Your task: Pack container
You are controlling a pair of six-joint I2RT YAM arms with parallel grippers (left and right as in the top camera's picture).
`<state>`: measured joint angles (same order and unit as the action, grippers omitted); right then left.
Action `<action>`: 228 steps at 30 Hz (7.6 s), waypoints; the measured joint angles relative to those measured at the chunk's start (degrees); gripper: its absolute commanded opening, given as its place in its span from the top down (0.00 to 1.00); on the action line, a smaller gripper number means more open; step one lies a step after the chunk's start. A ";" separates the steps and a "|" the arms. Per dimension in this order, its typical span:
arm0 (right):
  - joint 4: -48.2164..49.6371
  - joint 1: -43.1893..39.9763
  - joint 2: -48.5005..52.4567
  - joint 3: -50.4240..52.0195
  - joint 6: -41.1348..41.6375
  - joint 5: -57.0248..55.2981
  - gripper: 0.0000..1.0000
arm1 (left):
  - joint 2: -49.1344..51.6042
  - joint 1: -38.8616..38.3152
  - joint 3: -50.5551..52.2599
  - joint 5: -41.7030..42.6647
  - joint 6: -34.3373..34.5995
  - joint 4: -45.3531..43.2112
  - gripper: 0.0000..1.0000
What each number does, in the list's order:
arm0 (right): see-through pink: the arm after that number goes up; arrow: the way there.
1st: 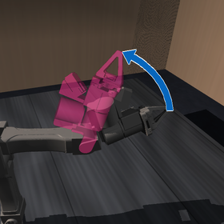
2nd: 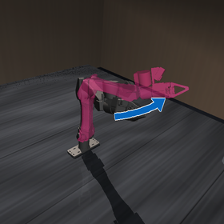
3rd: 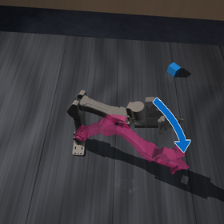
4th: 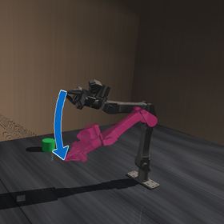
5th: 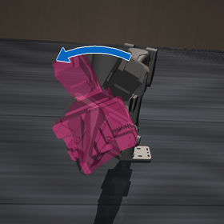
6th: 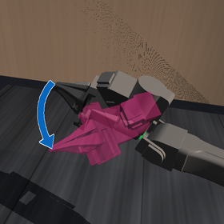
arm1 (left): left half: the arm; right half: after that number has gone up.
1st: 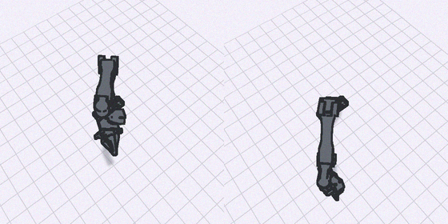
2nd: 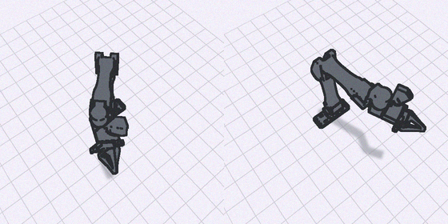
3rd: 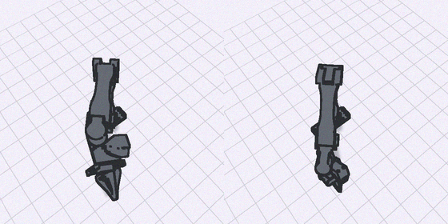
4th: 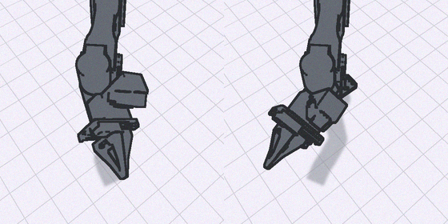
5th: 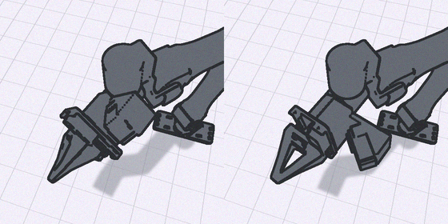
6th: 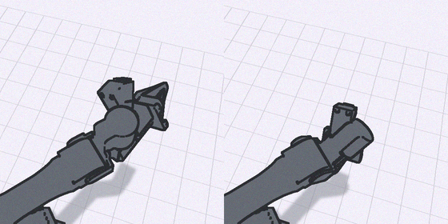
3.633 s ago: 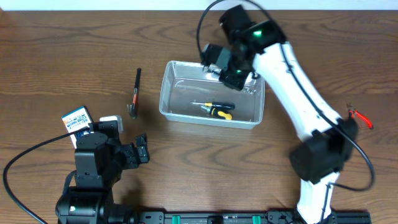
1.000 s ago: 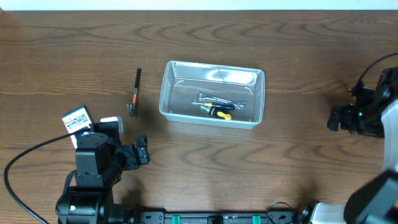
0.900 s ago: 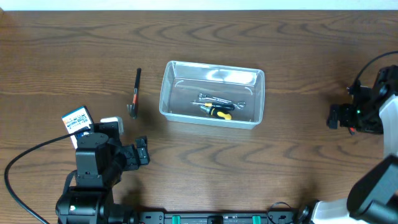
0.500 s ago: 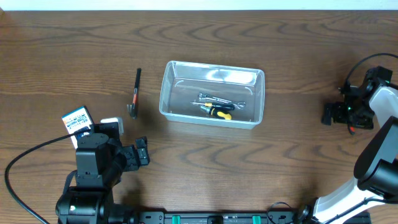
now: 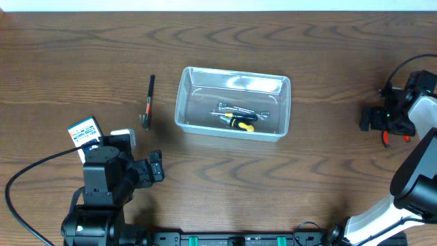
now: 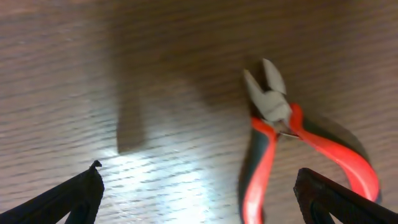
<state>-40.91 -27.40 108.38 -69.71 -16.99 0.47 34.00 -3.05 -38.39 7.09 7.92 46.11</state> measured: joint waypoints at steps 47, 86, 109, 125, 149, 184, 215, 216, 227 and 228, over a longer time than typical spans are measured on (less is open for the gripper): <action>-0.15 -3.34 4.26 -1.25 0.22 1.60 0.66 | 0.00 0.00 0.00 0.00 0.02 0.00 0.02; -6.32 2.27 3.96 -3.91 2.49 0.92 0.99 | 0.00 0.00 0.00 -0.02 0.02 -0.11 0.02; -15.58 53.22 -7.13 -23.45 -11.54 2.45 0.99 | 0.00 0.00 0.00 -0.02 0.02 -0.15 0.02; -11.21 54.88 12.46 -23.17 -10.60 3.08 0.99 | 0.00 0.00 0.00 -0.02 0.02 -0.13 0.02; -9.53 51.21 13.40 -23.12 -5.81 1.57 0.99 | 0.00 0.00 0.00 -0.02 0.02 -0.13 0.02; 0.92 48.19 12.66 -23.12 1.01 -11.28 0.97 | 0.00 0.00 0.00 -0.02 0.02 -0.13 0.02; -12.59 40.06 -20.35 -23.85 11.74 -2.23 0.01 | 3.17 0.00 -4.20 0.13 0.24 4.13 0.02; -13.66 36.68 -21.31 -23.98 12.68 -1.16 0.01 | 5.44 0.00 -7.39 -0.07 0.22 6.54 0.02; -20.37 22.47 -19.56 -23.71 14.71 4.13 0.01 | 41.27 0.00 -56.39 -1.77 -5.92 30.73 0.02; -20.39 22.32 -19.50 -23.71 14.56 4.24 0.01 | 44.68 0.00 -59.63 -1.77 -6.67 32.33 0.02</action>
<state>-61.30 -5.08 88.88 -93.43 -2.44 4.71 78.67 -3.05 -98.02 5.32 1.26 78.43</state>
